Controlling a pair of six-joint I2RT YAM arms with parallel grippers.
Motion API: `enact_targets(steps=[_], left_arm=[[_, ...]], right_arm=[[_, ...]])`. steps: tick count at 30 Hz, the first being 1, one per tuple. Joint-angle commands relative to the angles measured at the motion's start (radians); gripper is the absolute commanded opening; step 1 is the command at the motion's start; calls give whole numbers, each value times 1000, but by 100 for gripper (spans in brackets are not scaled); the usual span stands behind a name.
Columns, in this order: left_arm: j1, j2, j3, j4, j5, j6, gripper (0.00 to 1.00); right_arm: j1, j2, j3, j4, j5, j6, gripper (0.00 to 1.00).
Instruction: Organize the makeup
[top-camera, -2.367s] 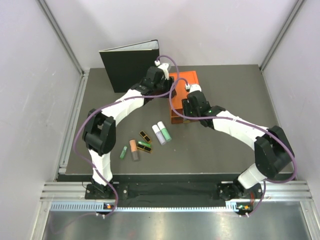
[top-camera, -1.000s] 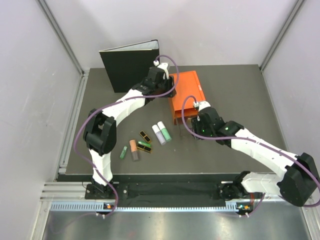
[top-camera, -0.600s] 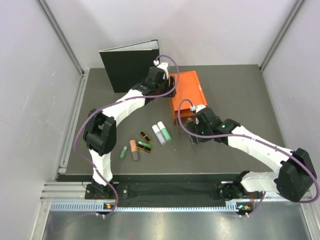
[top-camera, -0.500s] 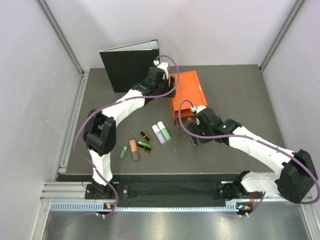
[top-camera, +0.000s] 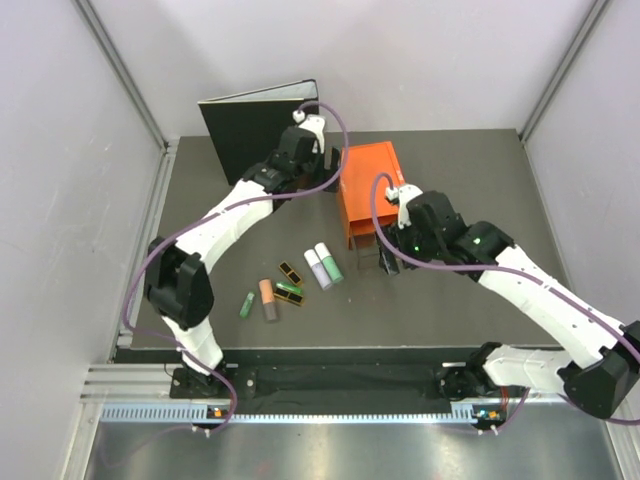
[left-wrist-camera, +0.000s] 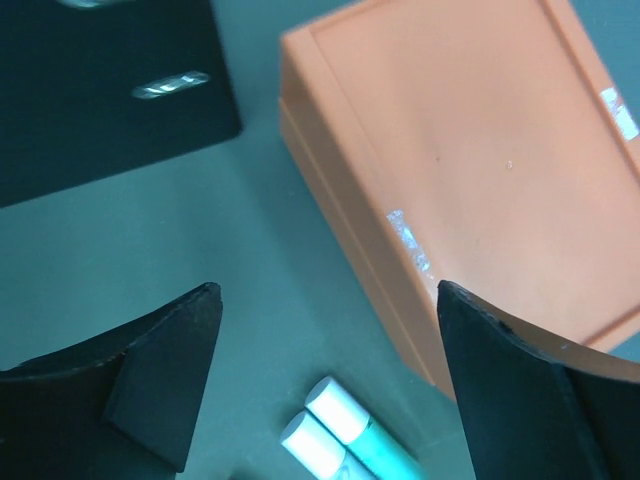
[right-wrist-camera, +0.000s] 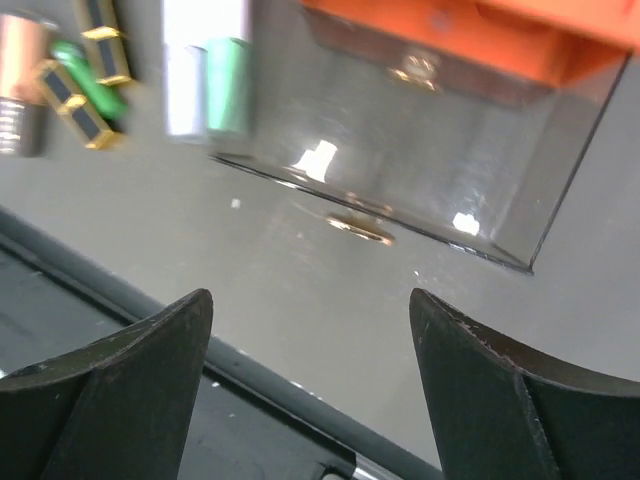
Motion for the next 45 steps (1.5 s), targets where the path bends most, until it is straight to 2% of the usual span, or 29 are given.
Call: enact_targets(steps=[1, 10, 13, 14, 18, 24, 29, 33, 34, 39, 45], left_arm=[[7, -135, -7, -51, -90, 16, 94], [38, -202, -76, -309, -177, -62, 95], [76, -235, -125, -382, -153, -133, 98], [91, -229, -125, -457, -139, -180, 99], [180, -190, -130, -605, -81, -220, 99], [230, -230, -217, -559, -21, -237, 99], [265, -258, -277, -558, 4, -262, 99], [288, -285, -300, -551, 2, -268, 99], [291, -293, -302, -551, 2, -268, 99], [320, -314, -315, -541, -1, -273, 99], [368, -316, -288, -522, 17, -280, 99]], right_arm=[[25, 37, 145, 1, -111, -51, 79], [77, 312, 438, 32, -158, -121, 79], [88, 373, 490, 58, -201, -127, 78], [91, 402, 501, 64, -215, -128, 78], [123, 479, 554, 73, -284, -149, 78], [192, 642, 640, 4, -329, -200, 78], [205, 732, 590, 16, -287, -201, 74], [205, 769, 544, 68, -220, -175, 67], [205, 774, 535, 76, -200, -167, 55], [203, 815, 492, 134, -148, -155, 38], [205, 872, 467, 182, -143, -154, 40]])
